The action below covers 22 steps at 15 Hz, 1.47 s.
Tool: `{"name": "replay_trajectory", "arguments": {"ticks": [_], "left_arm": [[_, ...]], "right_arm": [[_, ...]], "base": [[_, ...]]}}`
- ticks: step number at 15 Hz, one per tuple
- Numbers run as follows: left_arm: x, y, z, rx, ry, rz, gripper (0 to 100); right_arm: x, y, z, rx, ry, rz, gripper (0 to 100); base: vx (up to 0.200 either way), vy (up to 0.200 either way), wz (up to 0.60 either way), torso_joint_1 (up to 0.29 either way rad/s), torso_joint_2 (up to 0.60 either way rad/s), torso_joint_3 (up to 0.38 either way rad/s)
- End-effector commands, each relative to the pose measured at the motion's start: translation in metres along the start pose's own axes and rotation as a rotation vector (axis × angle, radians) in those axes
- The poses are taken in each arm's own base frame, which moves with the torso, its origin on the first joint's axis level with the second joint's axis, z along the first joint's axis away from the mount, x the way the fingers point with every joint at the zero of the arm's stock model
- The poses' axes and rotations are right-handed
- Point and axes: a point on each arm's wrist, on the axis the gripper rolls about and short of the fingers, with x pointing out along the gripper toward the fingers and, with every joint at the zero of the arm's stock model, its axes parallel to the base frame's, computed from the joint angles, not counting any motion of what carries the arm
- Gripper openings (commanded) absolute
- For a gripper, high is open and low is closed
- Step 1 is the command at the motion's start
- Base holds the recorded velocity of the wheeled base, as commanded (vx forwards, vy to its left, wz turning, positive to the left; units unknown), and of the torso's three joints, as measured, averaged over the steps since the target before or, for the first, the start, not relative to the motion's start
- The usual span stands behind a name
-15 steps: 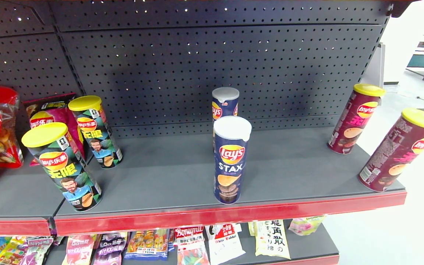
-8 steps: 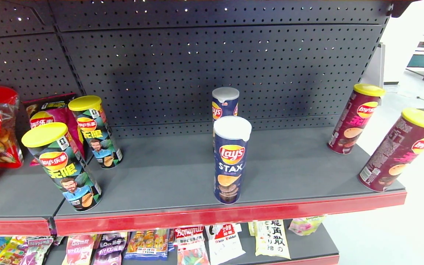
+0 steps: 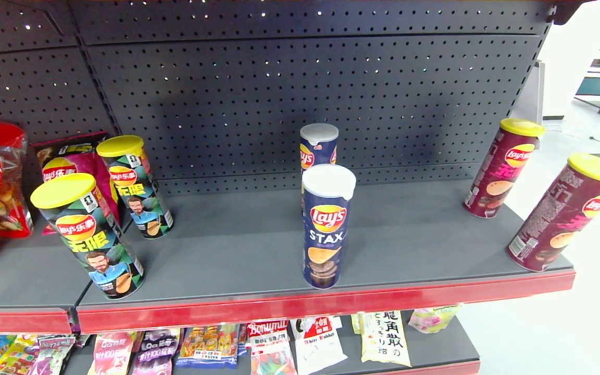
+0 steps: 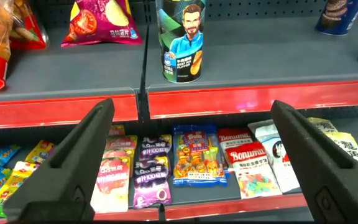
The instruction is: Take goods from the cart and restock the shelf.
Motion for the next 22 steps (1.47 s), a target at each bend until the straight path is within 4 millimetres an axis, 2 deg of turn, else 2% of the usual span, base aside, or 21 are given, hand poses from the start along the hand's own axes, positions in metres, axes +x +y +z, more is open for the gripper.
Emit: {"name": "replay_trajectory", "arguments": {"ticks": [1,6,7,8,9,10,11,12,15,16,17,18,21,22], "left_arm": [[0.000,0.000,0.000,0.000,0.000,0.000,100],[0.000,0.000,0.000,0.000,0.000,0.000,100],[0.000,0.000,0.000,0.000,0.002,0.000,100],[0.000,0.000,0.000,0.000,0.000,0.000,100],[0.000,0.000,0.000,0.000,0.002,0.000,100],[0.000,0.000,0.000,0.000,-0.001,0.000,100],[0.000,0.000,0.000,0.000,0.002,0.000,100],[0.000,0.000,0.000,0.000,0.000,0.000,100],[0.000,0.000,0.000,0.000,-0.001,0.000,100],[0.000,0.000,0.000,0.000,-0.003,0.000,100],[0.000,0.000,0.000,0.000,-0.003,0.000,100],[0.000,0.000,0.000,0.000,-0.001,0.000,100],[0.000,0.000,0.000,0.000,0.002,0.000,100],[0.000,0.000,0.000,0.000,0.000,0.000,100]], "right_arm": [[0.008,-0.001,0.002,-0.006,0.144,0.076,100],[0.014,-0.001,0.005,-0.028,0.227,0.079,100],[0.014,0.000,0.018,-0.025,0.199,0.106,100],[0.014,0.001,0.063,-0.006,0.135,0.239,100],[0.023,0.003,0.087,0.008,0.153,0.340,100],[0.032,0.005,0.100,-0.017,0.176,0.401,100],[0.042,0.006,0.101,-0.058,0.220,0.426,100],[0.060,0.009,0.100,-0.128,0.299,0.456,100],[0.106,0.022,0.103,-0.190,0.485,0.537,100],[0.118,0.029,0.109,-0.204,0.498,0.572,100],[0.118,0.029,0.109,-0.204,0.498,0.572,100],[0.134,0.043,0.111,-0.232,0.537,0.639,100],[0.154,0.058,0.101,-0.296,0.633,0.603,100],[0.170,0.065,0.096,-0.316,0.679,0.551,100]], "base": [[0.000,0.000,0.00,0.000,0.00,0.000],[0.000,0.000,0.00,0.000,0.00,0.000],[0.000,0.000,0.00,0.000,0.00,0.000],[0.000,0.000,0.00,0.000,0.00,0.000],[0.000,0.000,0.00,0.000,0.00,0.000],[0.000,0.000,0.00,0.000,0.00,0.000],[0.000,0.000,0.00,0.000,0.00,0.000],[0.000,0.000,0.00,0.000,0.00,0.000],[0.000,0.000,0.00,0.000,0.00,0.000],[0.000,0.000,0.00,0.000,0.00,0.000],[0.000,0.000,0.00,0.000,0.00,0.000],[0.000,0.000,0.00,0.000,0.00,0.000],[0.000,0.000,0.00,0.000,0.00,0.000],[0.000,0.000,0.00,0.000,0.00,0.000]]}}
